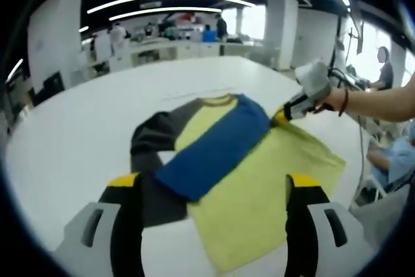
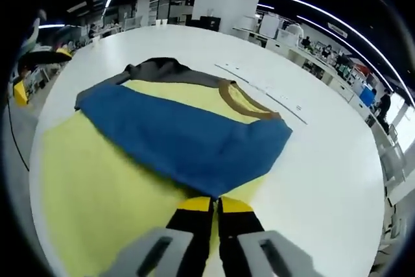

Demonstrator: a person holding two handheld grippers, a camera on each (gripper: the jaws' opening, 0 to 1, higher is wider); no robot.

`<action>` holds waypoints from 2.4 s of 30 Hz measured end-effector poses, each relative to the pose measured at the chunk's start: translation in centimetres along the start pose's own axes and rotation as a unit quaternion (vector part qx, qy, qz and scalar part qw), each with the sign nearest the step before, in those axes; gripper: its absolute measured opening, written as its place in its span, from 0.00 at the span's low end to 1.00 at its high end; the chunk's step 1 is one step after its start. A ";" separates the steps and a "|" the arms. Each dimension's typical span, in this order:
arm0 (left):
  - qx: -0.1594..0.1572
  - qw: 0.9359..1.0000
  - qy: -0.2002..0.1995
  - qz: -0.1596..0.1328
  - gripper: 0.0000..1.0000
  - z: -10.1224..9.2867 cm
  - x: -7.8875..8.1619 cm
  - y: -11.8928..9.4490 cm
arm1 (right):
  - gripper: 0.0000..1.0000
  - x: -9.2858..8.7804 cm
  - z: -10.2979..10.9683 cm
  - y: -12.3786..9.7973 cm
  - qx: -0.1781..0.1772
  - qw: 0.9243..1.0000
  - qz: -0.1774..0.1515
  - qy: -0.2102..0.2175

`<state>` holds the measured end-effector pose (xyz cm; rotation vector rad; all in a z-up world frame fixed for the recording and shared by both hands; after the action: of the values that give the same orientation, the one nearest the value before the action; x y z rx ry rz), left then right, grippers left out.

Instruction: Fold the garment on the visible template until the final outline fits inside the template.

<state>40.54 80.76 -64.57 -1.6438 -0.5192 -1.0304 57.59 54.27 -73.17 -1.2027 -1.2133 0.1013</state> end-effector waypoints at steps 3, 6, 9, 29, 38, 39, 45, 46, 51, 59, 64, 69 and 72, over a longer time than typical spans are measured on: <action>0.002 1.000 -0.001 -0.002 0.88 0.0 0.1 -0.2 | 0.00 -0.3 -0.7 -0.4 -0.012 0.999 -0.012 0.047; 0.003 1.000 -0.003 -0.003 0.88 0.1 -0.1 -0.3 | 0.00 -0.6 -1.8 -0.8 -0.025 0.994 -0.027 0.101; 0.003 1.000 -0.001 0.002 0.88 0.1 -0.3 -0.4 | 0.00 -1.2 -2.2 -1.3 -0.037 0.993 -0.023 0.106; 0.003 1.000 -0.001 0.006 0.88 0.1 -0.4 -0.6 | 0.00 -4.6 -4.5 -1.7 -0.072 0.991 0.020 0.110; -0.004 1.000 0.008 0.002 0.88 0.4 0.6 -0.2 | 0.13 -4.4 -4.7 -1.8 -0.066 0.992 0.013 0.106; -0.007 1.000 0.010 0.001 0.88 0.4 0.9 -0.1 | 0.16 -4.2 -4.5 -2.0 -0.064 0.991 0.007 0.115; -0.029 0.999 0.019 -0.014 0.86 0.0 3.1 1.0 | 0.23 -3.9 -4.1 -3.0 -0.057 0.992 -0.008 0.109; -0.032 0.999 0.020 -0.016 0.85 0.0 3.4 1.2 | 0.23 -3.8 -4.1 -3.2 -0.055 0.993 -0.012 0.106; -0.055 0.998 0.015 -0.030 0.83 -0.5 5.5 2.7 | 0.23 -3.6 -4.1 -3.6 -0.054 0.994 -0.020 0.095; -0.090 0.994 0.022 -0.057 0.79 -1.8 9.3 5.9 | 0.23 -3.4 -4.2 -4.1 -0.045 0.994 -0.031 0.096; -0.101 0.992 0.021 -0.066 0.74 -2.7 11.1 8.3 | 0.23 -3.2 -4.3 -4.2 -0.044 0.994 -0.039 0.096; -0.107 0.992 0.023 -0.065 0.72 -3.5 11.9 11.6 | 0.22 -3.2 -4.3 -4.3 -0.047 0.994 -0.041 0.092; -0.110 0.992 0.019 -0.054 0.73 -4.0 11.9 13.7 | 0.22 -3.2 -4.3 -4.2 -0.050 0.994 -0.045 0.091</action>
<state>55.91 70.57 -62.02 -1.8009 -0.4862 -1.2329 57.33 47.73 -71.56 -1.2146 -1.1206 -0.1341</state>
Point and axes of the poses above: the point that each gripper's makers call its tool centre point, and the gripper's own axes: y roughly forward along the fingers, z roughly to its left, x roughly out of its top, the point moved 4 cm from there along -y, roughly backward along the fingers, and after that the axes turned 1 degree about -x, right-handed, at the moved point
